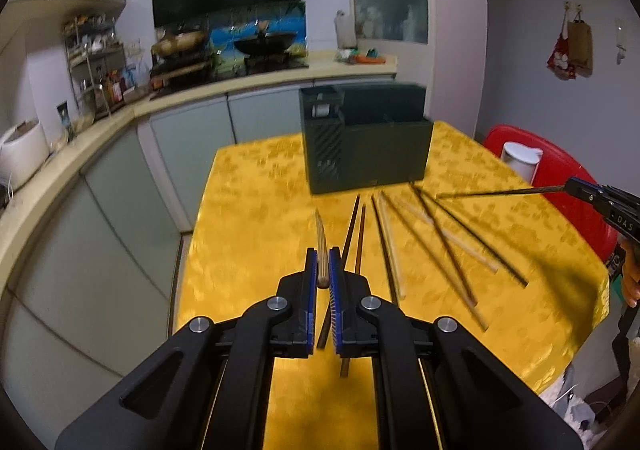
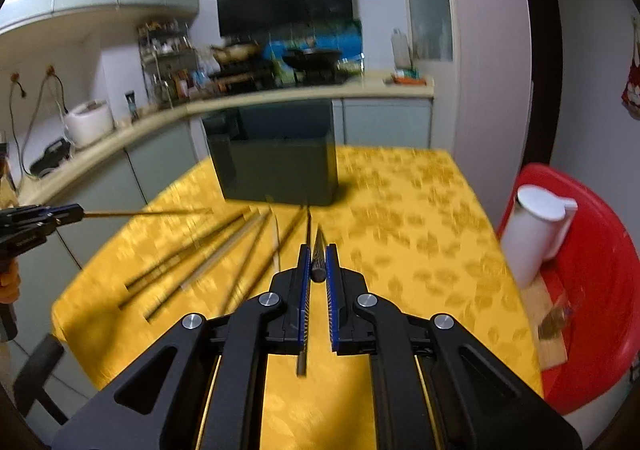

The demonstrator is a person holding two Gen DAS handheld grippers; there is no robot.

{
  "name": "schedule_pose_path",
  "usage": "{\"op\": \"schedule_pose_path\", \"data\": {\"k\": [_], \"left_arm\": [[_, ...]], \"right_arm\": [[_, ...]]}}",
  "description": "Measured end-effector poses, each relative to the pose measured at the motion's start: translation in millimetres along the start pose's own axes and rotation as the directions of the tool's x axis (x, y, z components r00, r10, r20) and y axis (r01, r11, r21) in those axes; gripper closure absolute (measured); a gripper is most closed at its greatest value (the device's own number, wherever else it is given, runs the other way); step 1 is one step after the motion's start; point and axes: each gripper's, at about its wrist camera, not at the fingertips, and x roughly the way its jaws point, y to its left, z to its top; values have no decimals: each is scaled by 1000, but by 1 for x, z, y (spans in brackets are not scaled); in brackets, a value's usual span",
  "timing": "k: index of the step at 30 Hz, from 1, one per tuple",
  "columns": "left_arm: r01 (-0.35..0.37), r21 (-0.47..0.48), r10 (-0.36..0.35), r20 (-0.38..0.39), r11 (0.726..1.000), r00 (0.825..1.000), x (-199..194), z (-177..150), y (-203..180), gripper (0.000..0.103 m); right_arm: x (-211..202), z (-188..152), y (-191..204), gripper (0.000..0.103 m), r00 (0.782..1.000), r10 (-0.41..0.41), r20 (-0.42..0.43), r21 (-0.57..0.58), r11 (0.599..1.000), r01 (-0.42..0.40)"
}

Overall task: Organize utensils
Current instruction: 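Lift both held chopsticks and carry them over the green utensil holder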

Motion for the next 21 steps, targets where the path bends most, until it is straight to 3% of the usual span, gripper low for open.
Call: {"op": "schedule_pose_path", "data": {"k": [8,21], "left_arm": [[9,3,-9,65,1000,998,1,41,2,98],[56,-48,-51,96,997,994,18,76,32,98]], "right_arm": [[-2,40,10,95,998,26,62,-36,999,-24],[30,89,12,95,998,53,37,-45,998,-52]]}}
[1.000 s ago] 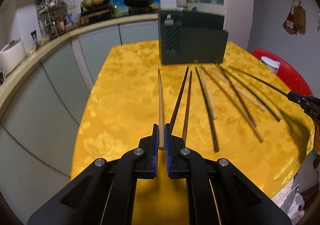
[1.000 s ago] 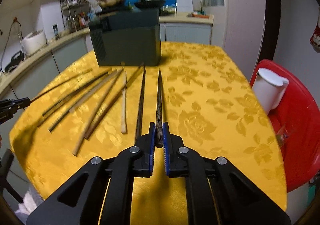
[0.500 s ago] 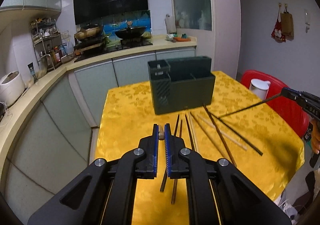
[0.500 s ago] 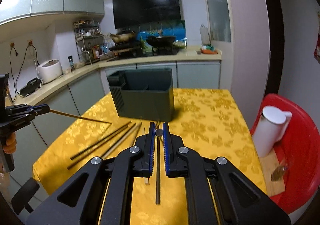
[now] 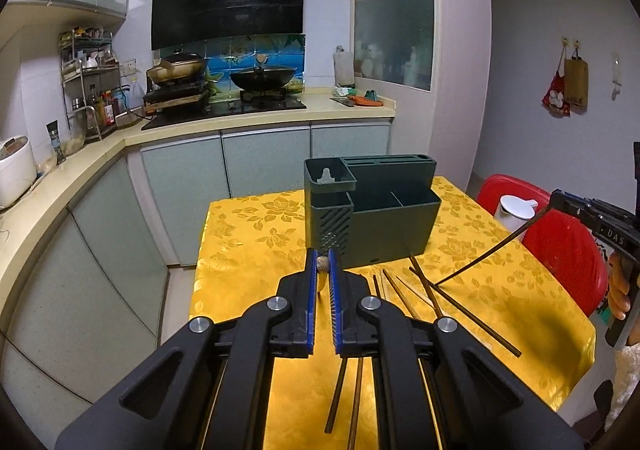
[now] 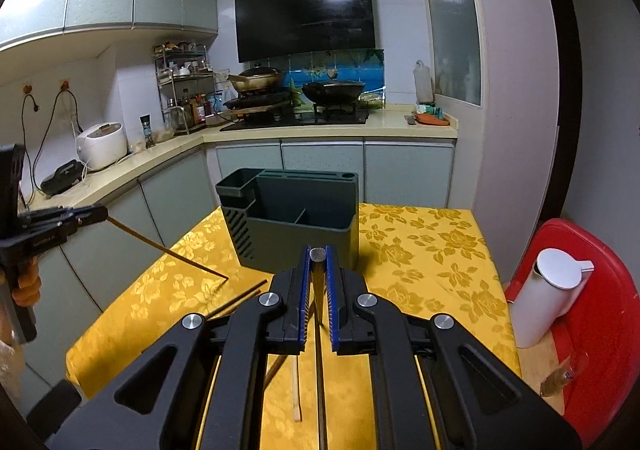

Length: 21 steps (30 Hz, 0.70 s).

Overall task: Organize utensils
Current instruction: 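Lift both held chopsticks and carry them over the green utensil holder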

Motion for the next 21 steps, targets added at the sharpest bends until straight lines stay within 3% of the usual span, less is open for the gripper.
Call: {"op": "schedule_pose_path", "data": {"k": [8,14,21], "left_arm": [[-2,28,3,-21,1000,1000,13,40,-5,98],[59,21,-57,-63,998,996,17,79,-13,98],[123,46,-123,-18,991,992,-3,126,-36,98]], "right_arm": [[18,40,-3,95,1000,28,-12,15,1000,-28],[20,75,-7,95,999,50,-16,40,998,-49],[8,117,-10,95,999,31,22,32,999,-32]]}}
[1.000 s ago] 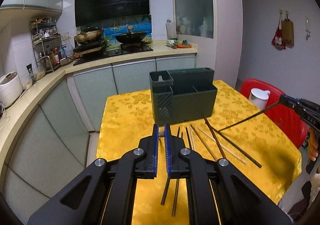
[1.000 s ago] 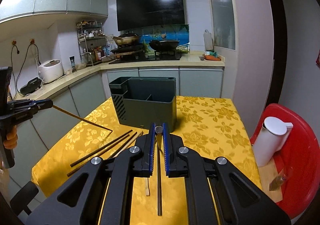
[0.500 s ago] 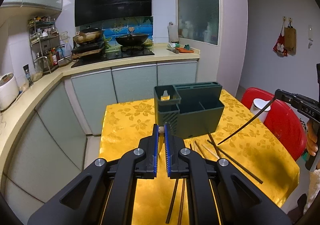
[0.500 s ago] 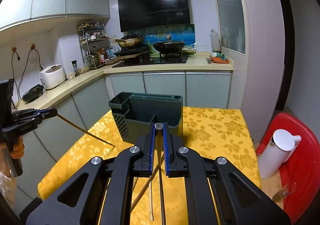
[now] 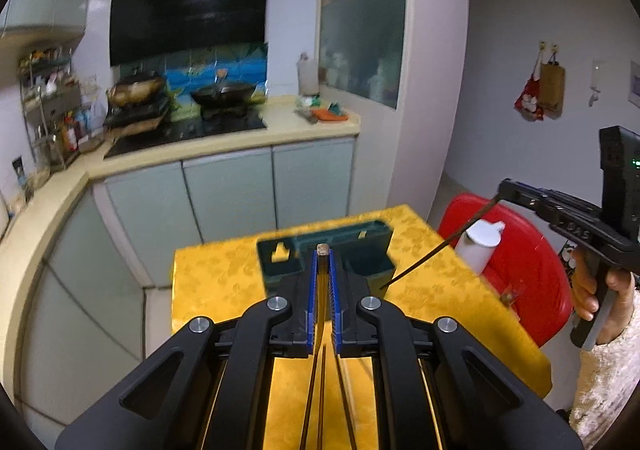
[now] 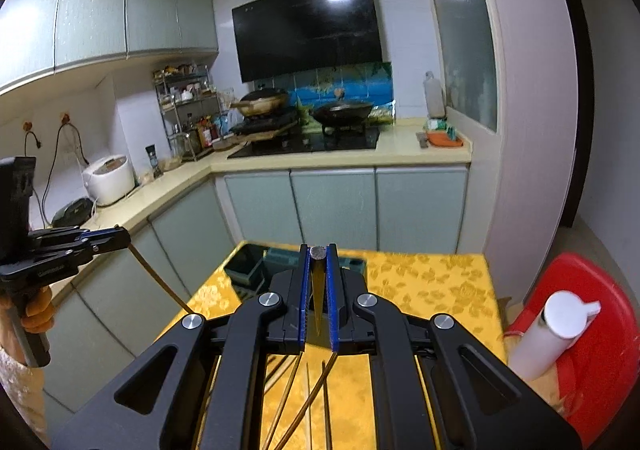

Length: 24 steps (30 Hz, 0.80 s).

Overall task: Organize utensils
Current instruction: 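Lift both held chopsticks and carry them over the green utensil holder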

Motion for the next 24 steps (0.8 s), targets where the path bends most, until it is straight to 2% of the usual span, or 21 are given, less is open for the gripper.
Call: {"op": "schedule_pose_path", "data": {"k": [6,11,17,24], "left_arm": [[-21,8,21,73,1000,997,-1,41,-18,98],[-53,6,52,108,999,993,22,68,-28,98],[-86,-3,86,38,996,996,75,70,-26,98],[-93,-9,92,-69,996,993,125,49,-19,97]], "right_arm": [[12,23,-1,95,999,-31,9,-4,1000,31],[39,26,-5,95,998,-39,-52,2,999,40],[67,26,-9,95,990,-58,-128,16,998,61],[106,17,-7,95,969,-95,-229,-2,995,97]]}}
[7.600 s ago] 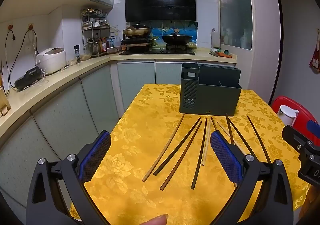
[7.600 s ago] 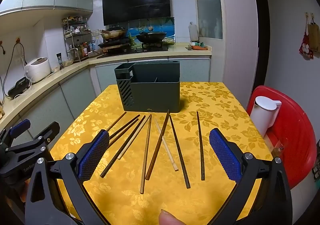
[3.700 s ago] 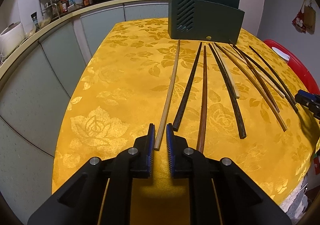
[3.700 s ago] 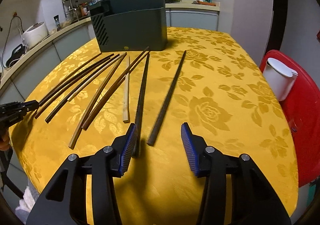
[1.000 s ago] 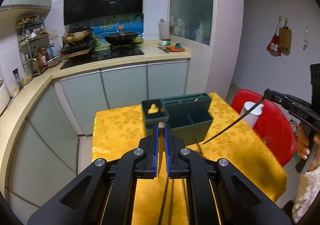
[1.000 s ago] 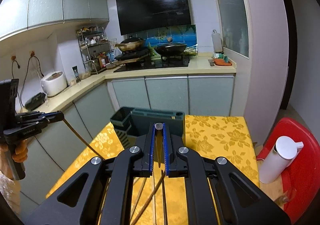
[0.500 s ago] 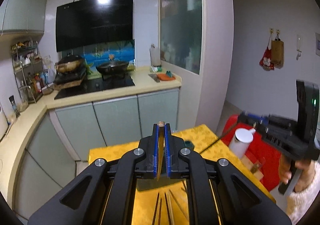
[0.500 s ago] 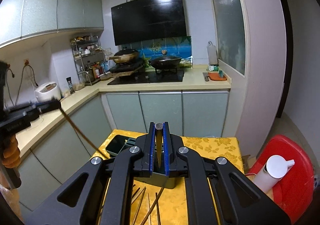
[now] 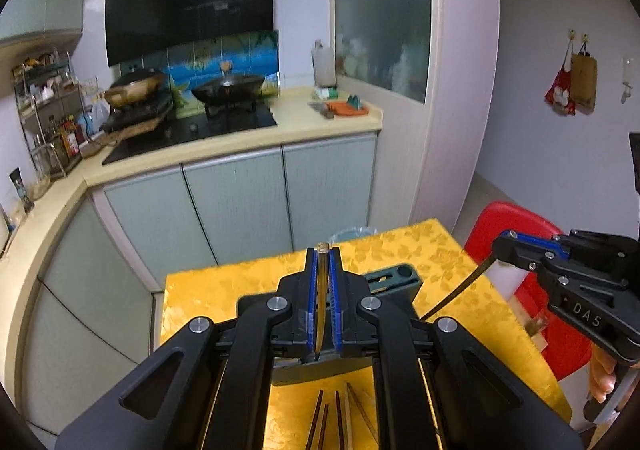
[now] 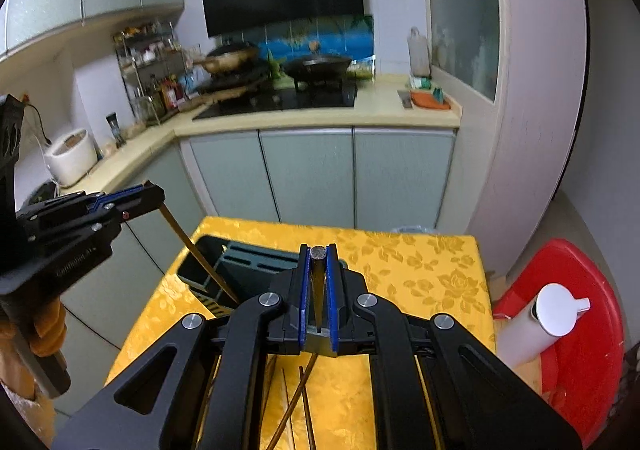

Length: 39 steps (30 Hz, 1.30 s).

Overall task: Organize utensils
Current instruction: 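Lift both held chopsticks and carry them over the green utensil holder, then open both grippers to drop the chopsticks into the holder, then withdraw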

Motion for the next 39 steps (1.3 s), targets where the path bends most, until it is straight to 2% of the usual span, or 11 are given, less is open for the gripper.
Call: {"op": "schedule_pose_path", "data": {"k": [8,10,12,14,16,18,30,39], "left_arm": [[-47,0,47,-31,999,998,17,-15,8,96],[-47,-4,47,-37,999,998,17,-17,10,85],[-64,-5,64,-25,998,998,15,-18,11,58],[-74,-10,74,-6,997,997,10,-19,14,47],[-72,-23,72,5,997,997,5,-19,16,41],[-73,-30,73,16,997,997,1,-20,19,33],[-102,-34,105,102,994,989,-34,-39,20,17],[-103,-25,105,109,994,988,-54,-95,12,16]], "right_arm": [[24,-8,5,95,1000,-1,-15,-6,1000,1],[25,-8,5,94,1000,2,-10,-2,1000,-2],[25,-8,6,93,1000,10,3,-1,1000,-10],[25,-8,6,88,1000,9,13,-4,1000,-9],[21,-8,6,63,1000,-5,30,0,1000,5],[15,-7,6,56,998,-16,56,2,1000,16],[-31,-19,8,56,981,-59,186,-41,997,67],[-54,-74,0,55,976,-62,211,-21,997,68]]}}
